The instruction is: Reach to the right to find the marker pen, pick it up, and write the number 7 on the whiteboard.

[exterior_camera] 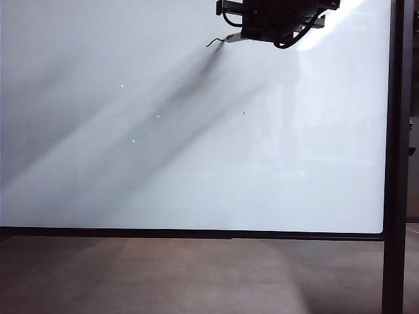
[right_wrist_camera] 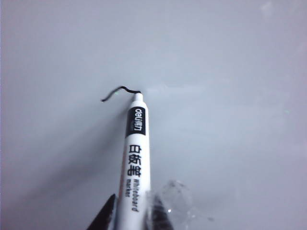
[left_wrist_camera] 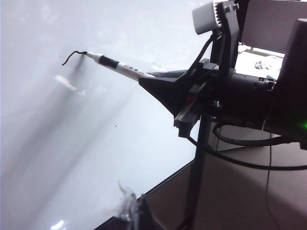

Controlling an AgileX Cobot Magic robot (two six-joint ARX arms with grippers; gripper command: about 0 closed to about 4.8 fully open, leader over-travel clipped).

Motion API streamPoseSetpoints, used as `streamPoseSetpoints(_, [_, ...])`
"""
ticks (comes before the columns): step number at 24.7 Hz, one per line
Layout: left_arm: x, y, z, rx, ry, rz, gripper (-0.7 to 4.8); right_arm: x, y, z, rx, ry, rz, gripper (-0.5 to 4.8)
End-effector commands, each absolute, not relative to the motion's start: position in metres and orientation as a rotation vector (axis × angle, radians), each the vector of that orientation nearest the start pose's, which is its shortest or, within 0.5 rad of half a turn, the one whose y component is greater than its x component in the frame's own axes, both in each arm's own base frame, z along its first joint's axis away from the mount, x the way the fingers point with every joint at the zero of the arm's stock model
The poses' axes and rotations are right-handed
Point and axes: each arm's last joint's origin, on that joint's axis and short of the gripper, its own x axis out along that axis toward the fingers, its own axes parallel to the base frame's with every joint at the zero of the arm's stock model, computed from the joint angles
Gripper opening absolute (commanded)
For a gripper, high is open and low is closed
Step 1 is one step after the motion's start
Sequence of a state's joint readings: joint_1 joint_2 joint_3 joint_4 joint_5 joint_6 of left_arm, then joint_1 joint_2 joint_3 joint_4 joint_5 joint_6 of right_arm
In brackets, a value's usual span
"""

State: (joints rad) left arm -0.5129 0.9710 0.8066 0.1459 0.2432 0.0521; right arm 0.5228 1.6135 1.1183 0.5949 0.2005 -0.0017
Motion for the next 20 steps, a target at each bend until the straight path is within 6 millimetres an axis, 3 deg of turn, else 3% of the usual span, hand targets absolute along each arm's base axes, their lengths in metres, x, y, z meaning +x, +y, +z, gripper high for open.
streamPoseSetpoints(1, [0.186,-0.113,0.34,0.05,-0.016,-0.762,-0.05,0.325,0.173,0.319,0.04,-0.094,0.216,-0.01])
streamPoseSetpoints(20, [0.186,-0.113,0.34,0.049,-0.016,-0.762,-0.05,0.325,0.175,0.305,0.011,0.042,0.286,-0.01])
